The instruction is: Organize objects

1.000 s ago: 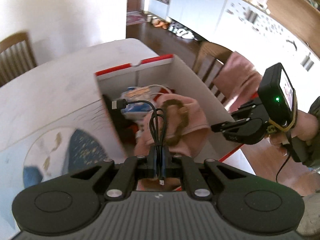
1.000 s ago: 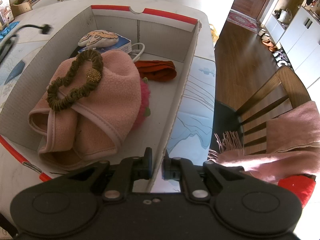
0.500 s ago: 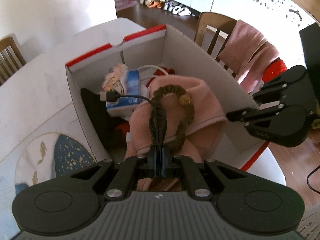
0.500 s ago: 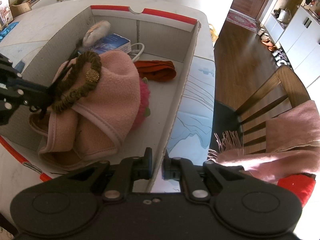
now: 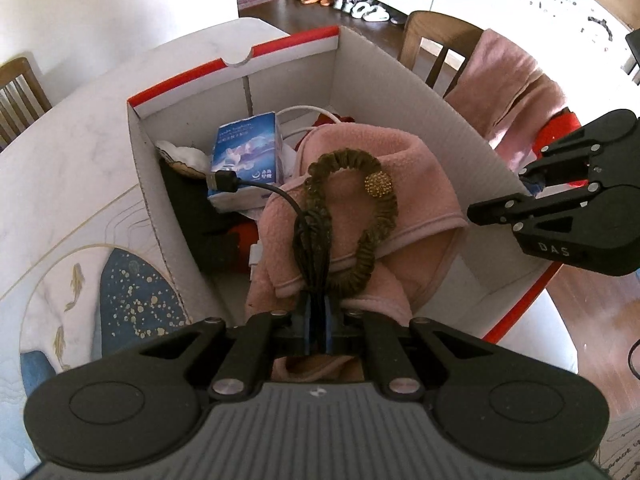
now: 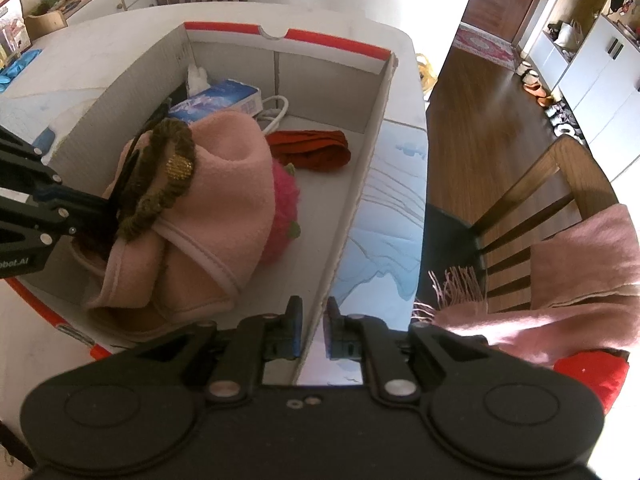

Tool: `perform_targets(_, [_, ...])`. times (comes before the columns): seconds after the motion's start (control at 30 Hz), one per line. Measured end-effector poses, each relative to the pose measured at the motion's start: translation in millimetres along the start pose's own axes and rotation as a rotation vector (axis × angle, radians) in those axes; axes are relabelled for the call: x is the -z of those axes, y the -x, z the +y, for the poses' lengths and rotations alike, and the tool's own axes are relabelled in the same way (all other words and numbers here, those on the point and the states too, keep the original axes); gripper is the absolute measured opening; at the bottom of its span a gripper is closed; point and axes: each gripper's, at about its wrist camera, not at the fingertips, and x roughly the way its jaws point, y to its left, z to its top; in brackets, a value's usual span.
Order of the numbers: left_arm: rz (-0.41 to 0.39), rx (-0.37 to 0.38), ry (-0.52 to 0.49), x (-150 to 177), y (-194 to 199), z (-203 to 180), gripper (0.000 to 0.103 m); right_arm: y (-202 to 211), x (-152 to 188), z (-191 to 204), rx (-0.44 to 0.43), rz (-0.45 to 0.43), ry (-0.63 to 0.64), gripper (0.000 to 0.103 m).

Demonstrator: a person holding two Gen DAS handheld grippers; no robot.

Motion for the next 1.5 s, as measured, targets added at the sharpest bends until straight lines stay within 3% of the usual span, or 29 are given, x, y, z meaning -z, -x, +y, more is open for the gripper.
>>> perform_targets(0.43, [-0.119, 0.013, 0.089, 16.0, 39.3, 4.5, 0.010, 45.8, 4.4, 0.0, 0.002, -0.089, 0.013, 0.017])
perform_targets(0.5, [-0.144, 0.022, 0.103, 19.4, 47.9, 6.5, 0.015, 57.5, 5.8, 0.9, -0.001, -0.117, -0.003, 0.021])
perform_targets(0.6, [-0.187, 0.041, 0.113, 24.7, 61.2, 10.5, 0.035, 73.8, 7.4, 4.1, -0.004, -0.167, -0.029, 0.026])
perform_targets(0.67, [-0.218, 0.050, 0.113, 28.4, 69.8, 13.2, 0.064, 83.1, 9.4, 6.6, -0.011, -0.198, -0.059, 0.029])
perform_targets(0.7, [-0.231, 0.051, 0.110, 30.3, 73.6, 14.1, 0.067, 88.3, 11.0, 8.4, -0.020, -0.215, -0.083, 0.034])
perform_targets(1.0, [-0.323, 0.080, 0.110, 45.1, 97.6, 23.3, 0.075, 120.7, 27.1, 30.4, -0.074, -0.365, -0.143, 0.064])
perform_targets(1.07, [-0.335, 0.085, 0.113, 49.4, 100.6, 25.9, 0.084, 124.9, 30.5, 33.2, -0.080, -0.385, -0.154, 0.073])
perform_targets(1.2, [-0.359, 0.089, 0.136, 57.7, 104.5, 33.8, 0.089, 131.2, 38.2, 40.8, -0.097, -0.432, -0.178, 0.084])
perform_targets(1.27, [-0.373, 0.087, 0.146, 62.7, 107.2, 37.4, 0.103, 133.5, 41.5, 44.5, -0.101, -0.451, -0.188, 0.088])
perform_targets(1.4, [-0.389, 0.099, 0.156, 71.3, 111.8, 43.2, 0.103, 137.3, 46.4, 53.3, -0.097, -0.491, -0.191, 0.101])
perform_targets(1.5, [-0.401, 0.103, 0.153, 76.9, 114.8, 44.1, 0.103, 139.5, 50.6, 60.1, -0.117, -0.509, -0.186, 0.102])
